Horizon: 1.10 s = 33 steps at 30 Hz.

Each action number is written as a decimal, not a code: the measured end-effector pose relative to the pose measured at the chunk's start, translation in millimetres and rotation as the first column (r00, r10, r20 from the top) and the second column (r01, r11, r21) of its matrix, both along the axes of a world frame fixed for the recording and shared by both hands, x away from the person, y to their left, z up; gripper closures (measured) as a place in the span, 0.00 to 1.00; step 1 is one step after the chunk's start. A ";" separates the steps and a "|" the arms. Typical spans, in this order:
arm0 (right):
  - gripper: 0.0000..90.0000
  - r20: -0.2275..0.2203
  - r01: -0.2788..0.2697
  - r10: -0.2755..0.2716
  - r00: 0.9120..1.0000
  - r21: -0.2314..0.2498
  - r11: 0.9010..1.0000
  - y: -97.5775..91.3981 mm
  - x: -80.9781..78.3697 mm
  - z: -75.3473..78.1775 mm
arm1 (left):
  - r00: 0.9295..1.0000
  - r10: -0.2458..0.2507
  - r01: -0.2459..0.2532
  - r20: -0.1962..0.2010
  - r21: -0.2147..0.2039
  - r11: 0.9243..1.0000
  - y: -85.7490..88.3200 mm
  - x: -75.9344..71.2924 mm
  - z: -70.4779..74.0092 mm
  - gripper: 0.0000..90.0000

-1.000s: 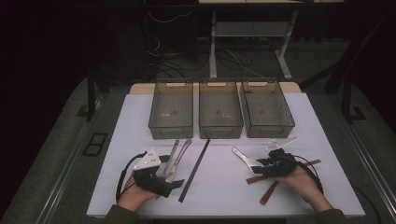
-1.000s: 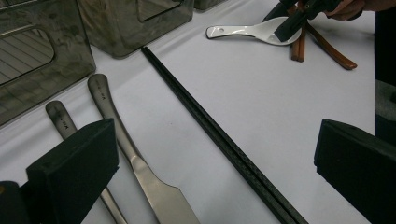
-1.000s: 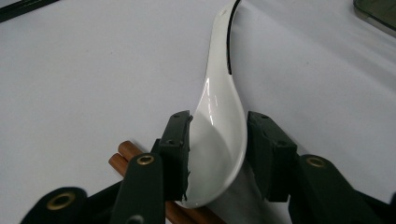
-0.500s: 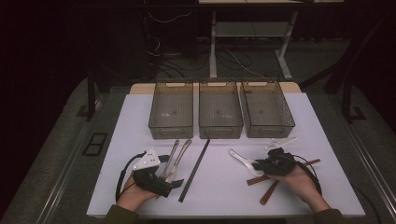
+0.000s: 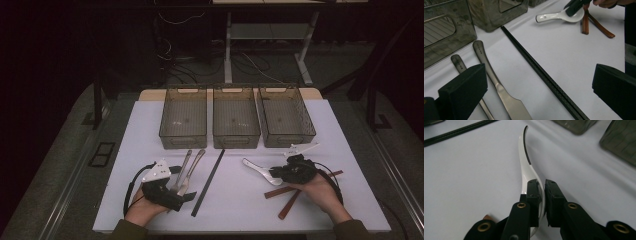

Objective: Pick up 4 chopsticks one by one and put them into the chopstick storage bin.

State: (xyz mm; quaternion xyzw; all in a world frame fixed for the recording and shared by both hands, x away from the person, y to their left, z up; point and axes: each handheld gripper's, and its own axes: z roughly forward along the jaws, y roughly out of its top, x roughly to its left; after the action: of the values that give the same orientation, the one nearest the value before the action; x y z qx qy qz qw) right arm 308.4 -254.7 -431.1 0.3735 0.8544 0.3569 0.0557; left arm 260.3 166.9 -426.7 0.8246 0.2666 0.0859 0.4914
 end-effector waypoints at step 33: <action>0.62 0.010 0.040 -0.040 0.999 -0.002 0.999 -6.0 48.3 -1.4 | 1.000 -0.007 0.007 -0.004 0.004 1.000 -0.3 0.2 -0.9 0.00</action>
State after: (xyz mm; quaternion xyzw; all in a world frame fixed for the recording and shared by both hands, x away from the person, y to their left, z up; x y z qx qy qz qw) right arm 356.7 -260.8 -432.5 0.3888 0.8468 0.3567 0.0677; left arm 260.4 166.6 -427.7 0.8266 0.2649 0.0829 0.4895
